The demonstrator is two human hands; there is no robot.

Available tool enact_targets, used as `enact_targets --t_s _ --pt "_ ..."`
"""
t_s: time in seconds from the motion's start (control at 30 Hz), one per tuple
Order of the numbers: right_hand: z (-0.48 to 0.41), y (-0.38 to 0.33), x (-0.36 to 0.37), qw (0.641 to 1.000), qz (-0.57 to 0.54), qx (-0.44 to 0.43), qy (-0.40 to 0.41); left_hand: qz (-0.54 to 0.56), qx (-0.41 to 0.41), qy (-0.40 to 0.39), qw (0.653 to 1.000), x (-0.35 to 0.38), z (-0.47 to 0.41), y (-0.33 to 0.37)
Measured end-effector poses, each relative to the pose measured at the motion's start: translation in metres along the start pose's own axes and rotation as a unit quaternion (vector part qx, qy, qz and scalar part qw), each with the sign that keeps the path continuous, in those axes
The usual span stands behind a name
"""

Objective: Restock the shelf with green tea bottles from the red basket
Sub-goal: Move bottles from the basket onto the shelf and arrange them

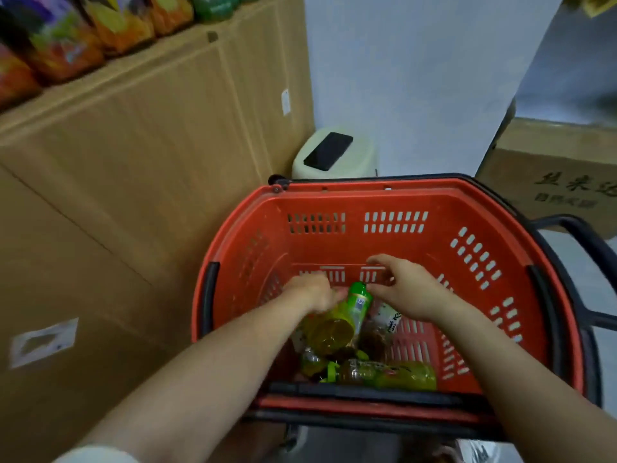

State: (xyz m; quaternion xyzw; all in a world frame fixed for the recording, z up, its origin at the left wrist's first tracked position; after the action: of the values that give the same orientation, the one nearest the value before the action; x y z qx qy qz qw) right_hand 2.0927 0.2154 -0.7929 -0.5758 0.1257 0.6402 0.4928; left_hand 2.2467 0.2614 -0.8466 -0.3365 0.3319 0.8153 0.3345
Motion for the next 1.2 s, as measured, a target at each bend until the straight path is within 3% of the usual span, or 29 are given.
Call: enact_targets --t_s 0.07,0.13,0.23,0.3,0.37,0.5,0.6,0.67,0.73,0.8,0.87,1.03,1.2 --pt "-0.019 0.014 0.018 0.998 -0.013 0.015 -0.062 0.043 -0.058 -0.092 0.993 0.038 -0.043 -0.012" --pt "-0.029 0.027 0.031 0.995 -0.019 0.031 -0.087 0.100 -0.125 -0.134 0.978 0.074 -0.077 -0.030" --pt "-0.038 0.037 0.038 0.993 -0.062 0.054 -0.079 0.281 -0.216 -0.082 0.932 0.094 -0.095 -0.045" --pt "-0.040 0.042 0.039 0.988 -0.105 0.083 -0.076 0.361 -0.227 -0.048 0.903 0.090 -0.089 -0.044" --pt "-0.041 0.046 0.039 0.980 -0.146 0.113 -0.080 0.356 -0.201 -0.017 0.912 0.081 -0.085 -0.044" --pt "-0.042 0.057 0.039 0.950 -0.233 0.196 -0.066 0.267 -0.059 -0.023 0.962 0.049 -0.063 -0.021" --pt "-0.036 0.063 0.034 0.892 -0.362 0.267 -0.041 0.285 0.102 -0.038 0.952 0.031 -0.021 0.016" --pt "-0.033 0.067 0.025 0.859 -0.438 0.264 -0.004 0.290 0.148 -0.068 0.943 0.036 -0.011 0.028" --pt "-0.033 0.070 0.018 0.881 -0.398 0.251 0.043 0.248 0.159 -0.112 0.949 0.044 -0.021 0.029" --pt "-0.033 0.070 0.011 0.942 -0.237 0.223 0.081 0.192 0.148 -0.133 0.961 0.054 -0.046 0.020" --pt "-0.033 0.070 0.008 0.968 -0.108 0.207 0.089 0.138 0.138 -0.113 0.974 0.066 -0.077 0.009" --pt "-0.033 0.090 0.006 0.963 -0.126 0.222 0.090 0.035 0.089 -0.159 0.983 0.130 -0.126 0.005" --pt "-0.040 0.090 0.004 0.969 -0.128 0.188 0.096 0.035 0.105 -0.109 0.988 0.155 -0.149 0.005"
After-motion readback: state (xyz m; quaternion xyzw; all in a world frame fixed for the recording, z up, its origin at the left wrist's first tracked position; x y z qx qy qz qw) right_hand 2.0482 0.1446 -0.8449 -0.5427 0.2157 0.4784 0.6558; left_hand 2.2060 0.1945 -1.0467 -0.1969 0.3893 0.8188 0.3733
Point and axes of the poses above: each hand's wrist, its own z-axis away from the middle knuckle, its own x-axis out of the palm, y = z × x, the point moved 4 cm from there along -z, towards the middle knuckle, and after that the axes turned 14 degrees about z, right-handed, at the moved point
